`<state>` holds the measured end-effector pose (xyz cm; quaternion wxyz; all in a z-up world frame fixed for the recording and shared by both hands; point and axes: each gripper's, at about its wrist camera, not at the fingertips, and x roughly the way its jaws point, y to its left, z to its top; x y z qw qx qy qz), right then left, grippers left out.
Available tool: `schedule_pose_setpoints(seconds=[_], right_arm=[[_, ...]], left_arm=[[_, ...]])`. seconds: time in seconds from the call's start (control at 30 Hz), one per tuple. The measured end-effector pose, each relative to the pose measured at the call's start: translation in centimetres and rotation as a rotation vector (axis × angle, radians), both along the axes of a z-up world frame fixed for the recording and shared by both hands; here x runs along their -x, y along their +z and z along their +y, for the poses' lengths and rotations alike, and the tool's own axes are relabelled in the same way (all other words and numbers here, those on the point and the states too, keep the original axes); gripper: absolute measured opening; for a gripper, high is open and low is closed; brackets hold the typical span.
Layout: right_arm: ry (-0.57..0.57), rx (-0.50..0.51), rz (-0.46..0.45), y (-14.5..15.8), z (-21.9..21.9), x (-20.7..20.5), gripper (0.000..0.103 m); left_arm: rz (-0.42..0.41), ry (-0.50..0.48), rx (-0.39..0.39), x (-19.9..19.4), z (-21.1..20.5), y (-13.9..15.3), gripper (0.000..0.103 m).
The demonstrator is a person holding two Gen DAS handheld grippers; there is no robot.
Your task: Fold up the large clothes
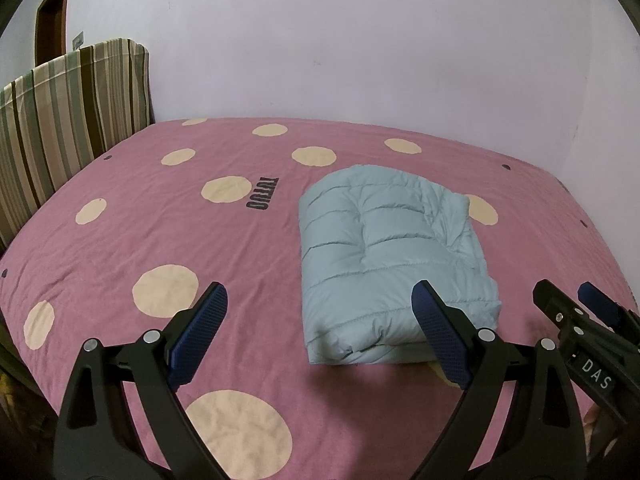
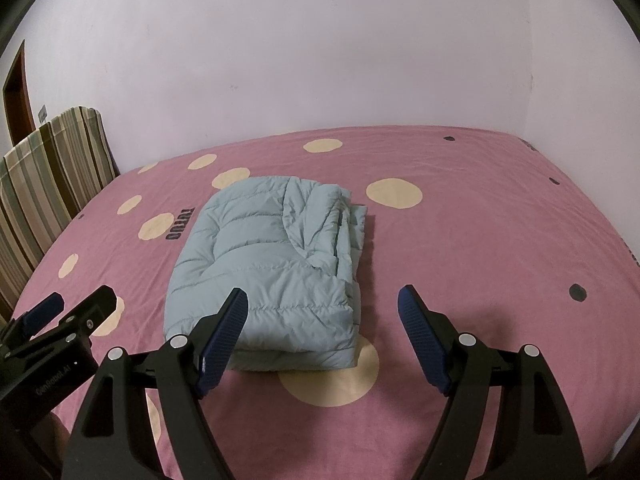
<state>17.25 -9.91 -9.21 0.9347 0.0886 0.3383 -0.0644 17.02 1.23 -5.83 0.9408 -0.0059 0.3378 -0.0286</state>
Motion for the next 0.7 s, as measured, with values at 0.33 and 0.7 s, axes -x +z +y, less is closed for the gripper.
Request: schedule_pose_setpoints(seconds=[0.33,0.7], right_arm=[[0.006,0.01,0.006,-0.3,-0.3,-0.2,0.076],[0.014,0.025,0.021,-1.1,-0.8,-0.8,0.076]], left_arm=[[-0.002,-0.01,0.004,0.0,0.0,-0.3,0.101],[-0.004,0.019,0.013,-0.9,0.7,-1.0,0.101]])
